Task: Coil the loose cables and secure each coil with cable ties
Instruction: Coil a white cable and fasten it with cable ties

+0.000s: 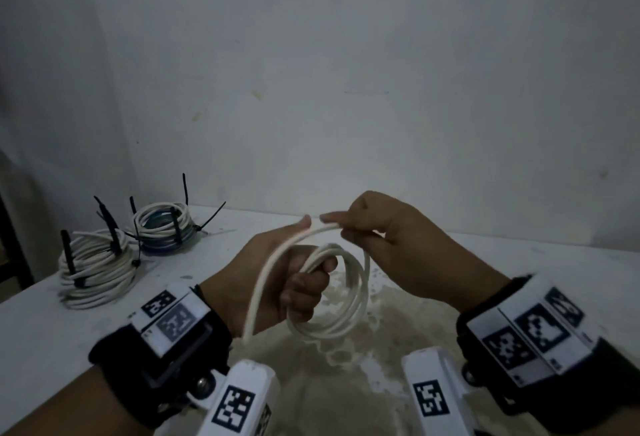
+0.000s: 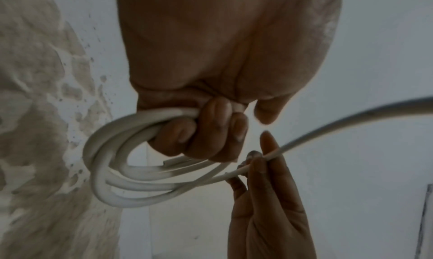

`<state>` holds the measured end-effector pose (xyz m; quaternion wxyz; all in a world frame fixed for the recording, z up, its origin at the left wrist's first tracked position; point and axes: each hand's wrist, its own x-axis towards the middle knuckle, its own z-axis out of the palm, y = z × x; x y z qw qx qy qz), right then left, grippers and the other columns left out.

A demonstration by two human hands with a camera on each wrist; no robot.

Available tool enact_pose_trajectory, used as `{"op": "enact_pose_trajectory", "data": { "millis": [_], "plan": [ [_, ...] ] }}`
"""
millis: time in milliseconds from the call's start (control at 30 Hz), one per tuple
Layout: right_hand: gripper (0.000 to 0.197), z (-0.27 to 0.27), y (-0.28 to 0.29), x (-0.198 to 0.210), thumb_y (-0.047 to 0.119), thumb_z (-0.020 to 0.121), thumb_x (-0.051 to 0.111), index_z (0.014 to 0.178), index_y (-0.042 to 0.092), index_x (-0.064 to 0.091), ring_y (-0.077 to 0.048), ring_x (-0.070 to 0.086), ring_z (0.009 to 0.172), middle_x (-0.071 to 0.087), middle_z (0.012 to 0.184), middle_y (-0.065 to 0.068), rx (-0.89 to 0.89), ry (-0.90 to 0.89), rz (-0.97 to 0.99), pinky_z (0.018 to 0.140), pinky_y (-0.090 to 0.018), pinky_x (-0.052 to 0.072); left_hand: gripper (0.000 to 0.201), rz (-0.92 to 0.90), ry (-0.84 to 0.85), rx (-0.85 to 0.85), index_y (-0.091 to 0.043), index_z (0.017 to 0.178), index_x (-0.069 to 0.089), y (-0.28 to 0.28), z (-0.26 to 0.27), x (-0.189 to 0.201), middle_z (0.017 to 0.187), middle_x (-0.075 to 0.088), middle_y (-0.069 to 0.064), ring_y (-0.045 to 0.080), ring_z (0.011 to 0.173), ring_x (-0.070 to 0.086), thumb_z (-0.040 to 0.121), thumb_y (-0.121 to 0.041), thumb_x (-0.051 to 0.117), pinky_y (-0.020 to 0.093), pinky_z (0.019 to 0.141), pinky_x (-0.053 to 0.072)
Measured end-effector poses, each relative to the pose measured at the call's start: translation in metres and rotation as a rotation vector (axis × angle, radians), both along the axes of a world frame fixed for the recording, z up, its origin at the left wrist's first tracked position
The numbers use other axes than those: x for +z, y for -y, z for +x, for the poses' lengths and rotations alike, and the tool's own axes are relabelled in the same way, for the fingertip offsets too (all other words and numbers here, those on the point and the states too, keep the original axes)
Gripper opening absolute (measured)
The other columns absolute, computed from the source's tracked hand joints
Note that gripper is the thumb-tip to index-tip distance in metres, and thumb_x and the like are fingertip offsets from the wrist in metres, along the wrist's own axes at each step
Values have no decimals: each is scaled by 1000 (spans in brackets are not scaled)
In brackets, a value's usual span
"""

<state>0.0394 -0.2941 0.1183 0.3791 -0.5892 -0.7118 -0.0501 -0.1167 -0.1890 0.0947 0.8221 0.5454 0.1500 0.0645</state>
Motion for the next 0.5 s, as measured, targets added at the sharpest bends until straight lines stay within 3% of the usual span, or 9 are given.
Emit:
{"op": "enact_pose_trajectory", "data": {
  "millis": [67,133,200,267,333,400,500],
  "plan": [
    [31,-5,0,1,16,91,50,115,17,68,-12,48,77,50,79,3,15,150,-35,72,-19,38,73,1,-3,-52,-7,80,56,1,2,0,53,30,0,11,44,23,81,-76,32,21,45,24],
    [27,-9,0,4,15,93,54,117,17,68,-12,49,78,53,82,1,-5,190,-110,73,-20,38,72,46,-6,-87,-8,83,56,3,3,1,56,30,0,12,47,22,79,-77,38,21,47,27],
    [21,-9,1,8,17,87,65,108,20,71,-5,54,73,58,77,9,-45,54,-130,70,-13,38,55,45,12,-117,-9,83,58,6,3,1,57,32,0,11,47,27,81,-63,46,21,48,27],
    [8,-5,3,11,20,79,74,87,22,72,1,59,65,65,69,10,-42,-172,-118,63,-10,41,43,3,58,-163,-8,86,60,7,3,2,58,36,0,11,47,33,85,-48,47,20,50,31],
    [4,-2,5,11,22,79,74,75,23,72,3,59,61,68,67,10,-11,-300,-115,59,-9,42,37,-36,102,-176,-6,89,60,6,3,2,58,39,1,11,48,36,88,-39,45,21,52,34],
    [10,1,7,8,27,85,66,78,26,73,3,61,68,70,76,14,7,-352,-151,63,-8,43,32,-42,132,-151,-5,89,62,5,4,3,58,39,1,12,48,36,87,-33,46,22,52,33],
    [18,5,10,-4,36,92,53,103,39,67,3,62,98,71,102,15,84,-492,-287,86,-12,45,33,-30,172,-108,-4,89,65,4,5,6,57,37,1,12,46,34,85,-31,46,23,51,35]
  ]
}}
